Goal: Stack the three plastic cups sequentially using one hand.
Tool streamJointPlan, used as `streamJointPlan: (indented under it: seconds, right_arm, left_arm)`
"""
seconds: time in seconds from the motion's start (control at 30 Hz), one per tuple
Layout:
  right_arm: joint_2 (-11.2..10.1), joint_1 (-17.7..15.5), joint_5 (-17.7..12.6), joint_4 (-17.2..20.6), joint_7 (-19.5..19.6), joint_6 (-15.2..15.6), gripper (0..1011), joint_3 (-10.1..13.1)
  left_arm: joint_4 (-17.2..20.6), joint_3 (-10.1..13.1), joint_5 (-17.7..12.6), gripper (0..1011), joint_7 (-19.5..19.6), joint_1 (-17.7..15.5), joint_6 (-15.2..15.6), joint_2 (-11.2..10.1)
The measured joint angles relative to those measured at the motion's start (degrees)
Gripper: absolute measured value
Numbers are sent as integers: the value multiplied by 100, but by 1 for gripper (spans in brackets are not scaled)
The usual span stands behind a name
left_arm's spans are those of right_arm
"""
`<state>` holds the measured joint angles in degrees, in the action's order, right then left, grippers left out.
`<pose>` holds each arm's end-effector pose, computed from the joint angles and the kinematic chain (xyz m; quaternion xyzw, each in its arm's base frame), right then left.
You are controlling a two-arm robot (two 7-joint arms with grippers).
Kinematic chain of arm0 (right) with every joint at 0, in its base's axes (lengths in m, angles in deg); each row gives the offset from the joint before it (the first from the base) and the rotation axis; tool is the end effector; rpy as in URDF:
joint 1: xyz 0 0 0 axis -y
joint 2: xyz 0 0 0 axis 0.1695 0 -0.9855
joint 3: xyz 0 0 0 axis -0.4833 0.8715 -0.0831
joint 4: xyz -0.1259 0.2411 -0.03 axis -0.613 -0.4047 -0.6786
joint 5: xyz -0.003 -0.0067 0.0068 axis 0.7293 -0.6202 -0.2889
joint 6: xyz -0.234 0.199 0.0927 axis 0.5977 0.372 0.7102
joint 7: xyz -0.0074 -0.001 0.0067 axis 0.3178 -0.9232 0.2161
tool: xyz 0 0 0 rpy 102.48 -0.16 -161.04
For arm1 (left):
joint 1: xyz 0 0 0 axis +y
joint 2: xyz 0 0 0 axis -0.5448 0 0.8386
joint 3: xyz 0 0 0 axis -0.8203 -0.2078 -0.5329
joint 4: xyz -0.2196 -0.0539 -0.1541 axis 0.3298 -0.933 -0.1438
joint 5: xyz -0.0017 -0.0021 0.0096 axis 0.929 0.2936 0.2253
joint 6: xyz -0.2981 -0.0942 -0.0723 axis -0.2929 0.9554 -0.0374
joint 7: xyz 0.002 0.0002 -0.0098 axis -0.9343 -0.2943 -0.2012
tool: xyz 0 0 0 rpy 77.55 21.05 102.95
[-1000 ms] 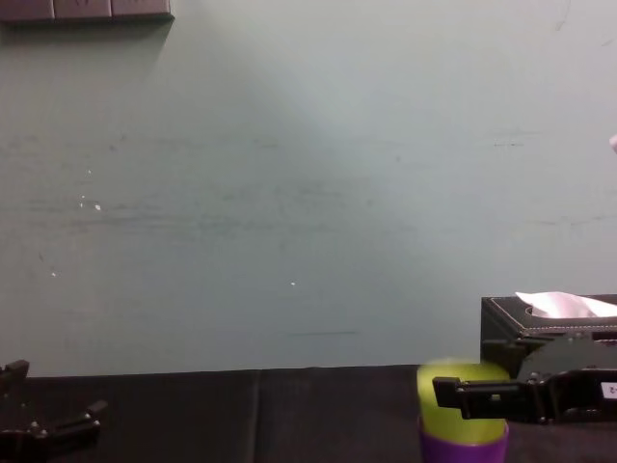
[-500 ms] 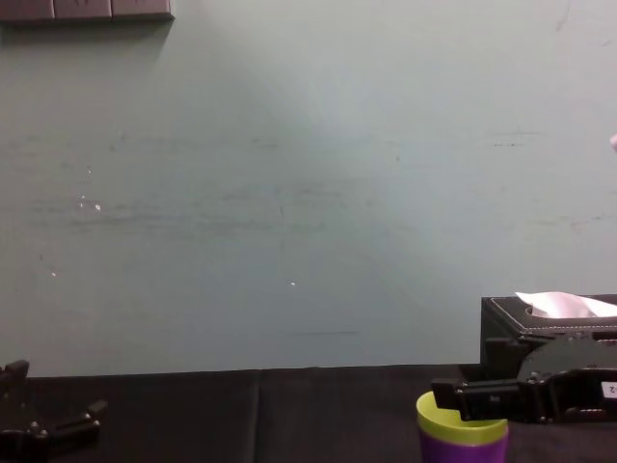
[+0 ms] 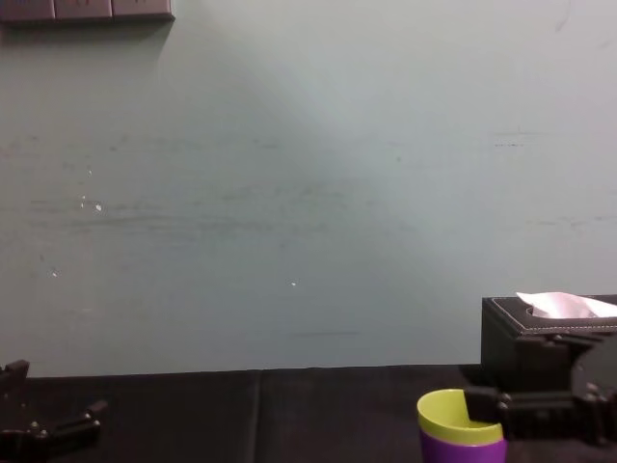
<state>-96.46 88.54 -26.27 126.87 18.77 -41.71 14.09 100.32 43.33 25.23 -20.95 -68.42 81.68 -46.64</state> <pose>0.3534 -0.0463 -0.2174 -0.1079 -0.0469 -0.3576 0.9264 0.3669 0.0700 -0.2913 0.1415 -0.1325 0.5800 0.7912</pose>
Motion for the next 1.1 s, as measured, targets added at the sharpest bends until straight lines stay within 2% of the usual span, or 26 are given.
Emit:
streamJointPlan:
  seconds: [0.27,0.5,0.8,1.1]
  right_arm:
    - [-402,-614,-214,443,-264,-223,1003,137]
    - [-596,-901,-316,520,-415,-361,1003,145]
    - [-651,-956,-331,332,-547,-410,1003,-2]
    - [-503,-725,-263,7,-683,-398,1003,-290]
  left_arm:
    - [0,0,0,1011,0,0,0,0]
    - [0,0,0,1011,0,0,0,0]
    - [0,0,0,1011,0,0,0,0]
    - [0,0,0,1012,0,0,0,0]
